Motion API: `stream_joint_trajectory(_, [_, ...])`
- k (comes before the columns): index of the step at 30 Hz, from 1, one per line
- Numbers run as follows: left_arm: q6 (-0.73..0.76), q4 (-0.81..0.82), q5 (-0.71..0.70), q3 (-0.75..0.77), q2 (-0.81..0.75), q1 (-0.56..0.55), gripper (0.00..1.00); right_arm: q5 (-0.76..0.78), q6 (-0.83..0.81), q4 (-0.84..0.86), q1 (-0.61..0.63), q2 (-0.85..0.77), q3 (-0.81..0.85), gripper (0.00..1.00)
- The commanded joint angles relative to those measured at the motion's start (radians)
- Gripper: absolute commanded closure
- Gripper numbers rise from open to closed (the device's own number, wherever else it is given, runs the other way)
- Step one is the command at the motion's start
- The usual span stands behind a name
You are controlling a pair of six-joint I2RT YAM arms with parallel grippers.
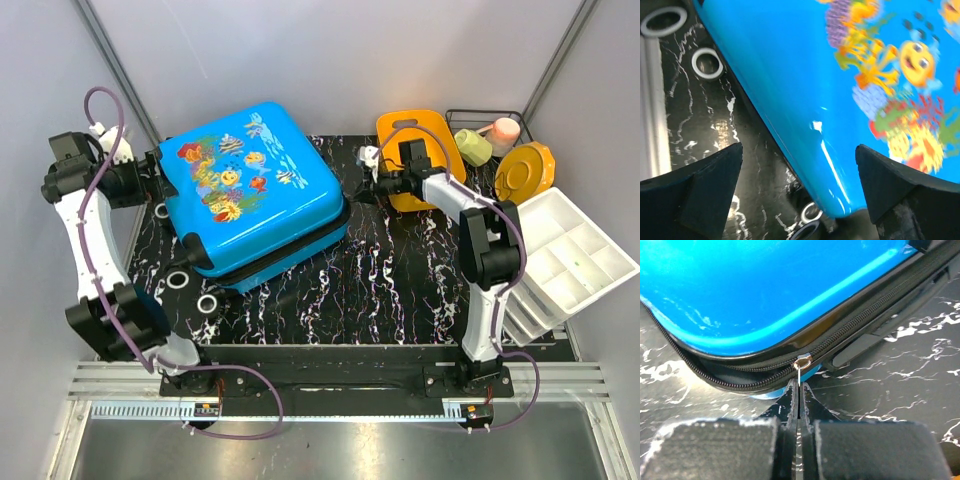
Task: Open, take out, and arrange the luggage
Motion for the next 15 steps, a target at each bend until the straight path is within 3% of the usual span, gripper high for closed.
stream_joint_trajectory(1, [-0.29,0.238,0.028,-0.056,0.063,0.023,0.01,-0.105,-0.065,-0.241,0.064,-0.122,-0.136,1.0])
stream_joint_trajectory(5, [-0.3,0.278,0.068,-0.05,0.149,0.021,0.01,-0.121,-0.062,-0.276,0.12,-0.197,-0.237,1.0])
stream_joint_trajectory(11, [-0.199,0.25,0.159,-0.023,0.25,-0.009,0.04,-0.139,-0.035,-0.286,0.246,-0.344,-0.396,1.0])
stream_joint_trajectory(15, [-0.115,0.169,0.163,0.036,0.315,-0.04,0.08,-0.057,0.108,-0.121,0.263,-0.447,-0.488,1.0])
